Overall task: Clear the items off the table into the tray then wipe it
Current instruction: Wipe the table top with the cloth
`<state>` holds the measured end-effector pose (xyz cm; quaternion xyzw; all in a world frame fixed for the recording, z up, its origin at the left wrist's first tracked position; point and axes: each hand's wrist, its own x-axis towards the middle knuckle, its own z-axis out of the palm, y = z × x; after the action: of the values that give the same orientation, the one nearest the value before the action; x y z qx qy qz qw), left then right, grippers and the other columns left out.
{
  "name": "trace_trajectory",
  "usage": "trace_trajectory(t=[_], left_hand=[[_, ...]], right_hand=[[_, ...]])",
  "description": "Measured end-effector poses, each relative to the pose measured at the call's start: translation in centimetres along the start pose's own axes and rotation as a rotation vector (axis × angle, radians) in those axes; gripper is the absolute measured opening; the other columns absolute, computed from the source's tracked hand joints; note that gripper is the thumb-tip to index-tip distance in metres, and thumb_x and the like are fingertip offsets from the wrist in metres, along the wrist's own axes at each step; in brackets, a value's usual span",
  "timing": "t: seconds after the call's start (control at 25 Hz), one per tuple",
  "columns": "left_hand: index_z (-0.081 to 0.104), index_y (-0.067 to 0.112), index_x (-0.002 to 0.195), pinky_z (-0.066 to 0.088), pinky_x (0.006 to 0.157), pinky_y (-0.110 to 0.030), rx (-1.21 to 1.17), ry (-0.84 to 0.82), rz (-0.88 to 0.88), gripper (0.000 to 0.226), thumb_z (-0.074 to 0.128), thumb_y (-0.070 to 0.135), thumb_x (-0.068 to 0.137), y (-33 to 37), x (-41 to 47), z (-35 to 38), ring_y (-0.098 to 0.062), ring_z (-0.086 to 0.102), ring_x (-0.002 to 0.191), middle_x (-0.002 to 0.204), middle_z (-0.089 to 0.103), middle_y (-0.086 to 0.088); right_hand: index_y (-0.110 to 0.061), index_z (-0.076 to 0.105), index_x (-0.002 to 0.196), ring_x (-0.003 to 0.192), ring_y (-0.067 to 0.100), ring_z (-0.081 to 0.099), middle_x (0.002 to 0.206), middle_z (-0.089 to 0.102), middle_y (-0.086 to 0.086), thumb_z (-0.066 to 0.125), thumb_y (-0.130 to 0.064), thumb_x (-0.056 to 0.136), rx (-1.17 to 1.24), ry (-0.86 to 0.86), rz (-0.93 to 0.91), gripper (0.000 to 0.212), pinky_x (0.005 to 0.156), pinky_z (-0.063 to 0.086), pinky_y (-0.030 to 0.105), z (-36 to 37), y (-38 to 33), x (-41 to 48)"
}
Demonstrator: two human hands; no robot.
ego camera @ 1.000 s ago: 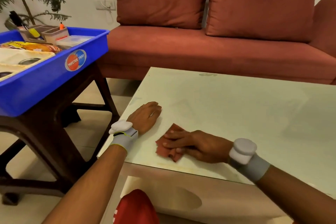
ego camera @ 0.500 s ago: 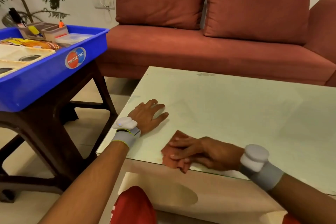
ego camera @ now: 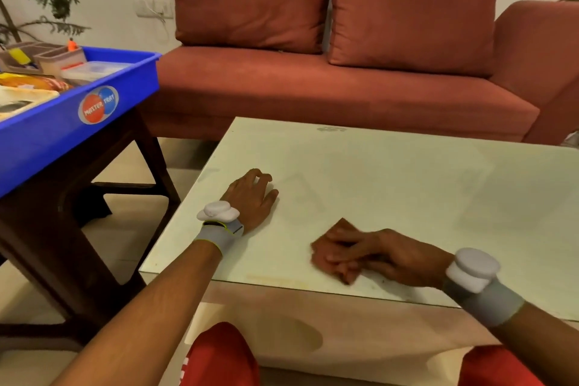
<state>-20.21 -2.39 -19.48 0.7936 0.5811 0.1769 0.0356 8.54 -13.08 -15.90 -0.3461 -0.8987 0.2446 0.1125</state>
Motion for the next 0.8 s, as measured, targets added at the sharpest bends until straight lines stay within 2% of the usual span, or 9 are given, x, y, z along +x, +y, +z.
trace_trajectory(t=[0.08,0.12,0.2,0.32,0.4,0.48,0.6,0.72,0.8], left_hand=[[0.046,0.02,0.128,0.034,0.102,-0.036,0.02,-0.031,-0.026,0.052,0.025,0.051,0.091,0.1,0.0,0.0,-0.029,0.049,0.118,0.136,0.041,-0.004],[0.045,0.021,0.128,0.034,0.102,-0.035,0.032,-0.05,-0.036,0.058,0.021,0.053,0.087,0.3,0.0,-0.2,-0.03,0.049,0.118,0.136,0.041,-0.004],[0.044,0.021,0.13,0.032,0.102,-0.034,0.046,-0.062,-0.024,0.064,0.016,0.057,0.084,0.6,-0.2,-0.4,-0.031,0.049,0.117,0.137,0.04,-0.004],[0.041,0.019,0.134,0.028,0.105,-0.034,0.062,-0.083,-0.027,0.05,0.026,0.048,0.096,0.7,-0.4,-0.7,-0.031,0.046,0.121,0.142,0.037,-0.005],[0.04,0.019,0.135,0.025,0.108,-0.035,0.069,-0.082,-0.021,0.044,0.03,0.042,0.099,1.0,-0.4,-0.8,-0.031,0.043,0.124,0.144,0.035,-0.006],[0.04,0.019,0.134,0.025,0.109,-0.036,0.059,-0.081,-0.033,0.043,0.03,0.041,0.099,1.2,-0.5,-0.9,-0.031,0.043,0.125,0.144,0.035,-0.006],[0.042,0.019,0.133,0.025,0.108,-0.036,0.031,-0.093,-0.05,0.042,0.029,0.04,0.1,1.3,-0.6,-1.0,-0.031,0.045,0.123,0.143,0.037,-0.006],[0.044,0.019,0.132,0.026,0.11,-0.037,0.011,-0.077,-0.047,0.045,0.026,0.044,0.099,1.2,-0.8,-1.0,-0.032,0.047,0.121,0.141,0.039,-0.006],[0.043,0.019,0.133,0.024,0.111,-0.037,0.01,-0.094,-0.05,0.043,0.027,0.041,0.1,1.1,-0.6,-1.0,-0.031,0.045,0.123,0.143,0.037,-0.005]], right_hand=[[-0.031,0.053,0.13,0.139,0.003,0.03,0.149,0.036,-0.008,0.051,-0.023,0.095,-0.054,0.153,0.182,0.036,0.116,0.026,0.022,-1.2,2.1,1.8],[-0.028,0.054,0.13,0.138,0.007,0.033,0.148,0.038,-0.006,0.051,-0.022,0.095,-0.054,0.183,0.214,0.036,0.114,0.024,0.015,-1.1,1.7,3.6],[-0.023,0.057,0.128,0.134,0.009,0.038,0.145,0.042,-0.005,0.051,-0.019,0.095,-0.014,0.145,0.12,0.034,0.105,0.023,0.003,0.8,-1.0,6.1],[-0.031,0.057,0.127,0.138,-0.001,0.027,0.149,0.034,-0.011,0.05,-0.026,0.095,-0.003,0.056,-0.019,0.033,0.112,0.022,0.011,3.2,-2.7,2.7],[-0.035,0.056,0.127,0.139,-0.001,0.026,0.149,0.037,-0.01,0.051,-0.03,0.094,-0.001,0.061,-0.039,0.034,0.114,0.024,0.015,1.5,-1.0,-0.3],[-0.035,0.054,0.129,0.138,0.002,0.03,0.146,0.042,-0.007,0.052,-0.029,0.094,-0.074,0.111,0.078,0.035,0.115,0.025,0.02,-0.8,1.7,0.6],[-0.024,0.054,0.13,0.136,0.015,0.037,0.145,0.044,0.002,0.05,-0.022,0.096,-0.15,0.187,0.224,0.035,0.105,0.02,0.009,-1.4,2.5,7.1],[-0.016,0.062,0.121,0.123,0.01,0.048,0.137,0.053,0.002,0.05,-0.015,0.095,-0.042,0.157,0.078,0.029,0.101,0.031,0.014,1.9,-0.6,8.5],[-0.025,0.059,0.125,0.13,0.001,0.039,0.145,0.043,-0.006,0.05,-0.021,0.096,-0.077,0.08,-0.065,0.031,0.108,0.03,0.015,1.8,-1.1,5.4]])
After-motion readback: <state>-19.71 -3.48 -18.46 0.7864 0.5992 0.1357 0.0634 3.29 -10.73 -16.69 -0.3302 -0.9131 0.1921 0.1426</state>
